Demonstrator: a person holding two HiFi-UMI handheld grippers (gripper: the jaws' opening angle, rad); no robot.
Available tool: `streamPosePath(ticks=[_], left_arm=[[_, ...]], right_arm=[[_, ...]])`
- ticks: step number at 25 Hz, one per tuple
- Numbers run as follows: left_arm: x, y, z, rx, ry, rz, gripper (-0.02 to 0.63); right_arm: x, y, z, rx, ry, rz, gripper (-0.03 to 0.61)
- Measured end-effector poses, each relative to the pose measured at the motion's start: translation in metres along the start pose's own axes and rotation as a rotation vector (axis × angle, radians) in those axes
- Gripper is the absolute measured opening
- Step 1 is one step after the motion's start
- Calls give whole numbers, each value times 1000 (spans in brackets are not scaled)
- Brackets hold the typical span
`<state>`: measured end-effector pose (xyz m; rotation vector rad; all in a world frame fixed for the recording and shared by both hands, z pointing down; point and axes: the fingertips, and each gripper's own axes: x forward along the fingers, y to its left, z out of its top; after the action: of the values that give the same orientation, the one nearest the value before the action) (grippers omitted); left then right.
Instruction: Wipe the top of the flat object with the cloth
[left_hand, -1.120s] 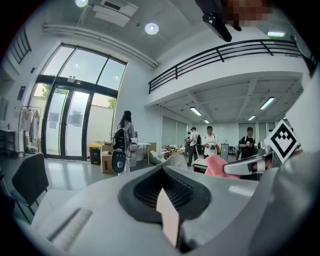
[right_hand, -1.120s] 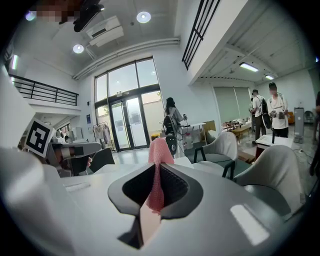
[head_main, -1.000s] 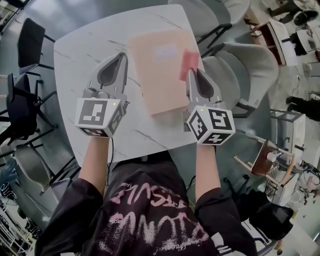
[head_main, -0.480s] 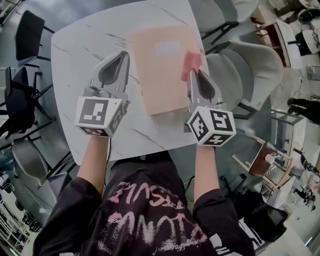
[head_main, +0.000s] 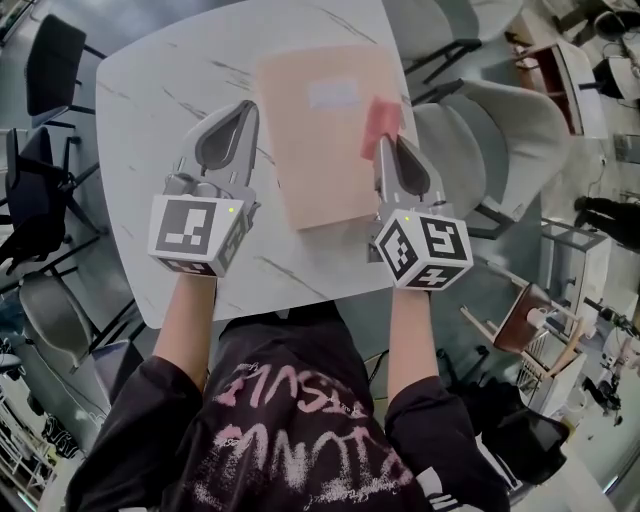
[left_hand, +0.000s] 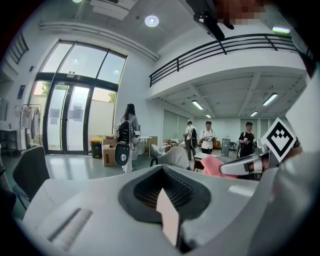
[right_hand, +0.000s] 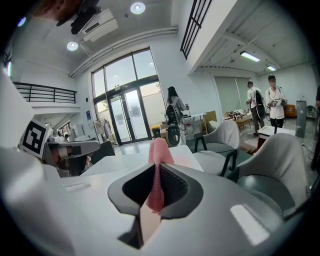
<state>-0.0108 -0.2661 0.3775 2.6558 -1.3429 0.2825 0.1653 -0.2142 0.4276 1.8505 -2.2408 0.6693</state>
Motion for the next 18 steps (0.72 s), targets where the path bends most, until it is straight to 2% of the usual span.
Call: streamPosePath(ticks=[5, 18], left_arm=[[-2, 3, -3, -33, 21, 9, 2], [0, 7, -9, -5, 12, 17, 2]], right_arm=[[4, 1, 3, -16, 6, 6, 51], [25, 21, 24, -59, -2, 72, 51]])
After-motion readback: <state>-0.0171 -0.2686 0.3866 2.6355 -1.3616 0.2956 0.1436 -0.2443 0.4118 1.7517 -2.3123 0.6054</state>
